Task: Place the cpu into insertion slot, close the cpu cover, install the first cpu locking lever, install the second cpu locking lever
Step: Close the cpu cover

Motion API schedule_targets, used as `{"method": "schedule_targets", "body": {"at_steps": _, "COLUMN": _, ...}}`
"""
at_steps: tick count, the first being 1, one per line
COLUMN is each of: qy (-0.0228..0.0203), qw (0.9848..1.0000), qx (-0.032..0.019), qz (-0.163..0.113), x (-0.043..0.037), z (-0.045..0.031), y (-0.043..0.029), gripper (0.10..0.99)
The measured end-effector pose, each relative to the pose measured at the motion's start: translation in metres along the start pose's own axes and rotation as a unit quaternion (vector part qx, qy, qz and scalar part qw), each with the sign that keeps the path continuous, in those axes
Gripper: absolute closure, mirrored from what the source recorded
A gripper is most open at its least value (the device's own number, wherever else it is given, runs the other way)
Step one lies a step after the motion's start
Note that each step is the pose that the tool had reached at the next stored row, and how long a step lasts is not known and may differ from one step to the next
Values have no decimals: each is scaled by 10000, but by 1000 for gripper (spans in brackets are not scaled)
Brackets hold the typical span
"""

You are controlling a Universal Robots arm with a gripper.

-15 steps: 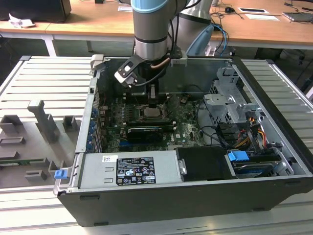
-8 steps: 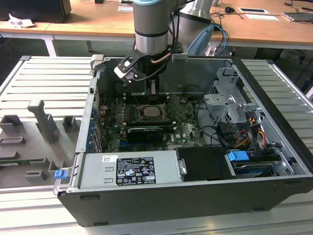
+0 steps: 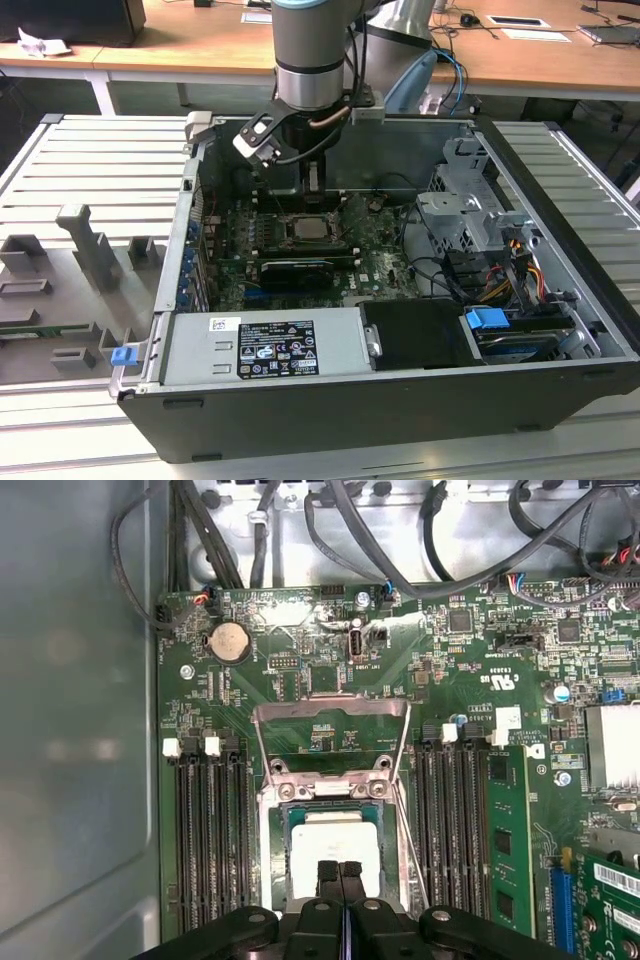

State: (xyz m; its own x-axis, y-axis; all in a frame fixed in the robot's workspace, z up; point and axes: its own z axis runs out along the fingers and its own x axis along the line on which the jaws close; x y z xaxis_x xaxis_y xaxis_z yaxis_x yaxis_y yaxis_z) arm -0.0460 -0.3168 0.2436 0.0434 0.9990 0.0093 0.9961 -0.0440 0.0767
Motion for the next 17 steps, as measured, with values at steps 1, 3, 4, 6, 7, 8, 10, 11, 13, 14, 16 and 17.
{"method": "schedule_targets", "body": {"at_steps": 1, "qy": 1, "qw": 10000, "qx": 0, "qz": 0, "x": 0, "z": -3, "y": 0, "gripper": 980}}
{"method": "schedule_targets", "body": {"at_steps": 3, "qy": -1, "qw": 10000, "qx": 0, "qz": 0, "x": 0, "z": -8, "y": 0, "gripper": 980}}
{"method": "schedule_targets", "body": {"at_steps": 4, "qy": -1, "qw": 10000, "qx": 1, "qz": 0, "x": 0, "z": -13, "y": 1, "gripper": 980}}
{"method": "schedule_targets", "body": {"at_steps": 6, "qy": 0, "qw": 10000, "qx": 0, "qz": 0, "x": 0, "z": -19, "y": 1, "gripper": 980}}
{"method": "schedule_targets", "body": {"at_steps": 7, "qy": 0, "qw": 10000, "qx": 0, "qz": 0, "x": 1, "z": -22, "y": 2, "gripper": 980}}
{"method": "schedule_targets", "body": {"at_steps": 8, "qy": 0, "qw": 10000, "qx": 0, "qz": 0, "x": 1, "z": -24, "y": 2, "gripper": 980}}
{"method": "schedule_targets", "body": {"at_steps": 10, "qy": -1, "qw": 10000, "qx": 1, "qz": 0, "x": 1, "z": -32, "y": 2, "gripper": 980}}
{"method": "schedule_targets", "body": {"at_steps": 11, "qy": -2, "qw": 10000, "qx": 1, "qz": 0, "x": 1, "z": -36, "y": 2, "gripper": 980}}
{"method": "schedule_targets", "body": {"at_steps": 13, "qy": 0, "qw": 10000, "qx": 0, "qz": 0, "x": 3, "z": -43, "y": 3, "gripper": 980}}
{"method": "schedule_targets", "body": {"at_steps": 14, "qy": 0, "qw": 10000, "qx": 0, "qz": 0, "x": 4, "z": -47, "y": 3, "gripper": 980}}
{"method": "schedule_targets", "body": {"at_steps": 16, "qy": 0, "qw": 10000, "qx": 0, "qz": 0, "x": 4, "z": -52, "y": 4, "gripper": 980}}
{"method": "schedule_targets", "body": {"at_steps": 17, "qy": 0, "qw": 10000, "qx": 0, "qz": 0, "x": 5, "z": -55, "y": 4, "gripper": 980}}
